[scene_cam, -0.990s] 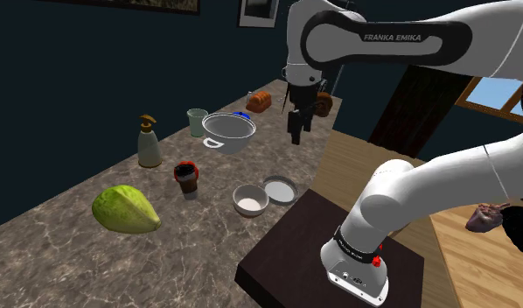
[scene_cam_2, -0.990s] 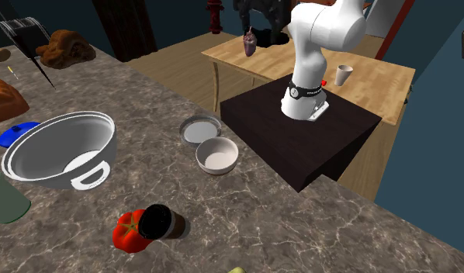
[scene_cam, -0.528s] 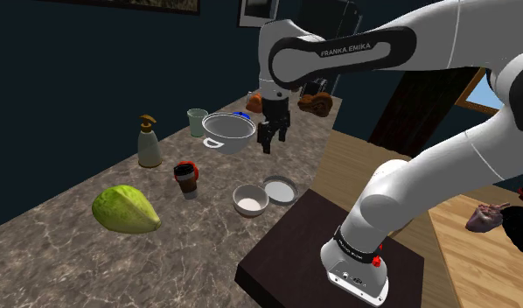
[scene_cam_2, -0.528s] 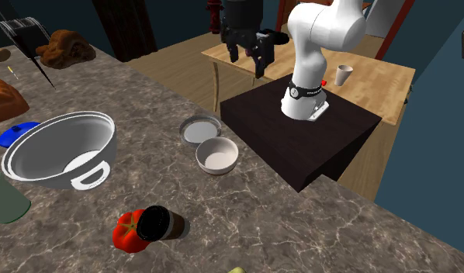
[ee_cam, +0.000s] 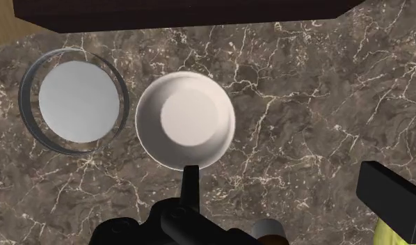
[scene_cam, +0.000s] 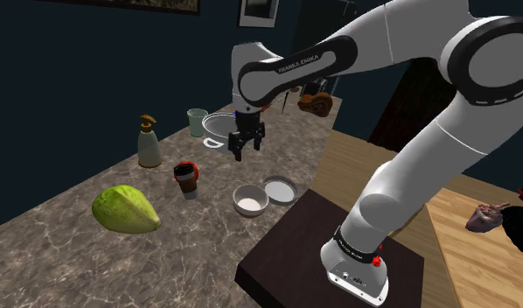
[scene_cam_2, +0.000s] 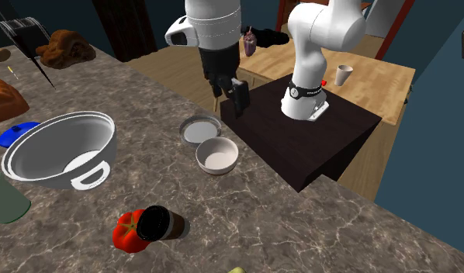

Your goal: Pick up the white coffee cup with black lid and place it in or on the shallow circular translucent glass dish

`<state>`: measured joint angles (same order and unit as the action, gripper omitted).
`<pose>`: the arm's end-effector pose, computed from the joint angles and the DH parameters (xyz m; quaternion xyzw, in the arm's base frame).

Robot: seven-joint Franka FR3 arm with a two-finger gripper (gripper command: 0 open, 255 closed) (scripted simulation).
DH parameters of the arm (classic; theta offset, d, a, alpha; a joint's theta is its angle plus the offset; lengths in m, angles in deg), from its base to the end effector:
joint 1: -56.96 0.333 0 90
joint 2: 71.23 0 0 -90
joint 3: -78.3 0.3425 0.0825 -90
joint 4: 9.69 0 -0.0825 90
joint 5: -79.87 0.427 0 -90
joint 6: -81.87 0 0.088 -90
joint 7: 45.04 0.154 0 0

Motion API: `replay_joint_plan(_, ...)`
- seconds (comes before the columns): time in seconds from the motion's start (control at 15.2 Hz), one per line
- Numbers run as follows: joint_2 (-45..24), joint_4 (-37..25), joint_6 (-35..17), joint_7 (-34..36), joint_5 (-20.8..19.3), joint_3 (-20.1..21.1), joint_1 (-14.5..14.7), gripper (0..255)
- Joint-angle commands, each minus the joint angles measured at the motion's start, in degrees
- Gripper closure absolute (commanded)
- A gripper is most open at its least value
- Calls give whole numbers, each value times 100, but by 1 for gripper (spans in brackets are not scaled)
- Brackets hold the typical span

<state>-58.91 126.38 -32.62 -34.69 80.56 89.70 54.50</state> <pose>0.4649 0.0729 0.3484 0.9963 -0.0192 -0.0789 0.0292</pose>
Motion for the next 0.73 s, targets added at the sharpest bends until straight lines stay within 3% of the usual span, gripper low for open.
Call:
replay_joint_plan(0.0, -459, -212, -307, 222, -37, 58, -12, 0)
replay_joint_plan(0.66, -2636, -1703, -1261, 1184, -424, 69, 63, 0)
